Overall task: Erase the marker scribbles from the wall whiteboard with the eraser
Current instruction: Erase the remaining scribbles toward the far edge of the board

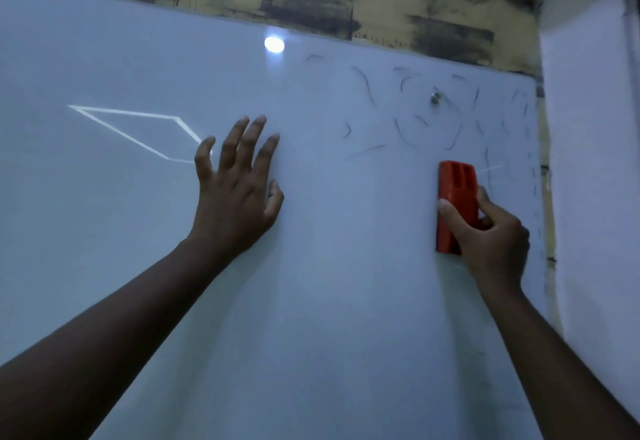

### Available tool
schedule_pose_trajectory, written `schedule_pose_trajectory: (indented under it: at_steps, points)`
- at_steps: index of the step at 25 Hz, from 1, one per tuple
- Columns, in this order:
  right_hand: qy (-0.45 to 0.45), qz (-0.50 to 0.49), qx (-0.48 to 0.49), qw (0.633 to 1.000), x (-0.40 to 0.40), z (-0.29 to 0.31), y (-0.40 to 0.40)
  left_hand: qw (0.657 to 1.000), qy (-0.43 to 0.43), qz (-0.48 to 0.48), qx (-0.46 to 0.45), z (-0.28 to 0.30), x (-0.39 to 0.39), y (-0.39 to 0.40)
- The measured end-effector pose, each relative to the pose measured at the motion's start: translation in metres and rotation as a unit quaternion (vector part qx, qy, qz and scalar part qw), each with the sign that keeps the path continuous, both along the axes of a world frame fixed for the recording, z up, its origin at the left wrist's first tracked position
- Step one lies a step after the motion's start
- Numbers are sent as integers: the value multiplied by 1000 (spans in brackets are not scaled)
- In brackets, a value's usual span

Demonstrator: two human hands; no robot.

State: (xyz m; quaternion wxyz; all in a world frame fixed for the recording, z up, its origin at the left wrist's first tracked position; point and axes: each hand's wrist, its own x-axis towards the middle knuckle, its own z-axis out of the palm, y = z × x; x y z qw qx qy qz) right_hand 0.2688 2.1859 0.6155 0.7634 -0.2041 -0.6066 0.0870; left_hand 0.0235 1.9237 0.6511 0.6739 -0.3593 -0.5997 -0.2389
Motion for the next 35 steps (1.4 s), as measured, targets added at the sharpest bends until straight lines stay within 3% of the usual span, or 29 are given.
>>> schedule_pose_trajectory:
  at_steps: [3, 7, 10, 15, 18, 23, 29, 35]
  points:
    - [29, -3, -27, 999, -5, 5, 7, 1000, 21, 13, -12, 27, 7, 13]
    - [-17, -29, 25, 999, -31, 32, -30, 1000, 23, 7, -9, 86, 13, 22]
    - [-76, -36, 102, 991, -60, 45, -70, 1000, 14, -9, 10, 115, 10, 25]
    - [-182, -101, 270, 940, -87, 37, -99, 1000, -8, -7, 12, 115, 3, 28]
    - [-163, -105, 206, 959, -66, 72, -74, 999, -5, -28, 16, 114, 4, 27]
    - [-17, -51, 60, 997, -38, 116, -35, 999, 9, -25, 21, 114, 3, 31]
    - [-33, -77, 95, 992, -73, 139, -67, 1000, -10, -17, 14, 115, 5, 34]
    - [-94, -97, 214, 967, -115, 176, -127, 998, -20, -48, 35, 112, 3, 32]
